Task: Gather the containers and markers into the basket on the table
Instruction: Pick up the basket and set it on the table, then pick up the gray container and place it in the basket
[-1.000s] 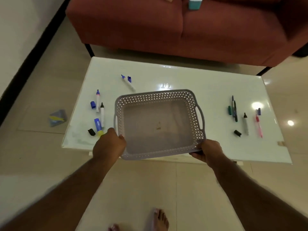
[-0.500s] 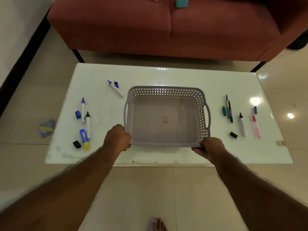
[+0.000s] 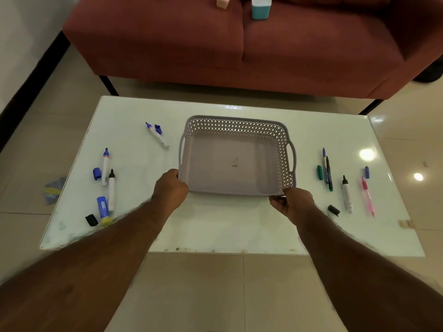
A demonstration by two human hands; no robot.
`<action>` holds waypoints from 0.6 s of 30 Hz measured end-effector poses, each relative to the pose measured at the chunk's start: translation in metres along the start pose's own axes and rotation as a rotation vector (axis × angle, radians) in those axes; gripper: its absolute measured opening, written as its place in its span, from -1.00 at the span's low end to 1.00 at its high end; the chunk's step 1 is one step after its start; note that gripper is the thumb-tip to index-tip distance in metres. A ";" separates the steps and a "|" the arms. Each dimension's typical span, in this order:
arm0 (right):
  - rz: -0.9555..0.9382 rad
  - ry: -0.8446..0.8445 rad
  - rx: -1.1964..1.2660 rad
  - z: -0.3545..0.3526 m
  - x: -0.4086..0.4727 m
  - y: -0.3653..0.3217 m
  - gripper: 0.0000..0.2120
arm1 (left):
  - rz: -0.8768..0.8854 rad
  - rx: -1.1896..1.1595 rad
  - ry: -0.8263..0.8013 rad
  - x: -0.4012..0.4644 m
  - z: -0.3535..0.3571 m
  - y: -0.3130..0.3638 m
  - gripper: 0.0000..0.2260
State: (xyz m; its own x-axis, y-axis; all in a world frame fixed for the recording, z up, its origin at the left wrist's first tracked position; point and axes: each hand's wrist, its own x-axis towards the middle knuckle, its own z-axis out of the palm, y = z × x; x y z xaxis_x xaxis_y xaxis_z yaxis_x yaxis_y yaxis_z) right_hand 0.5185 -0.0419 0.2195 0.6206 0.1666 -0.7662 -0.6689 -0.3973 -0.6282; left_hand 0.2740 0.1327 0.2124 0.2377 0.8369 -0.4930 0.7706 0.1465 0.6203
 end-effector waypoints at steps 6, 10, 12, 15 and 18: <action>-0.010 -0.009 0.092 0.003 0.004 0.001 -0.87 | 0.071 0.059 -0.009 -0.006 0.006 0.016 -0.63; -0.004 0.056 -0.004 0.000 0.000 0.005 -0.66 | 0.095 0.138 0.002 -0.020 0.007 0.023 -0.52; -0.023 0.143 -0.037 -0.002 -0.008 0.010 -0.61 | 0.137 0.242 0.071 -0.028 0.004 0.023 -0.44; -0.113 0.202 -0.122 0.002 -0.030 0.018 -0.61 | 0.228 0.358 0.193 -0.042 -0.004 0.019 -0.42; -0.428 0.176 -0.471 0.013 -0.056 0.022 -0.63 | 0.331 0.443 0.253 -0.059 -0.018 0.013 -0.43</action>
State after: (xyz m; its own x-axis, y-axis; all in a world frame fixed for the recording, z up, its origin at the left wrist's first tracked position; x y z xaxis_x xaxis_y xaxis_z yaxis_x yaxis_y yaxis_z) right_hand 0.4634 -0.0479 0.2466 0.8760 0.2636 -0.4039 -0.1227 -0.6880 -0.7153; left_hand 0.2594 0.0952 0.2608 0.4007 0.9079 -0.1231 0.8653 -0.3308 0.3766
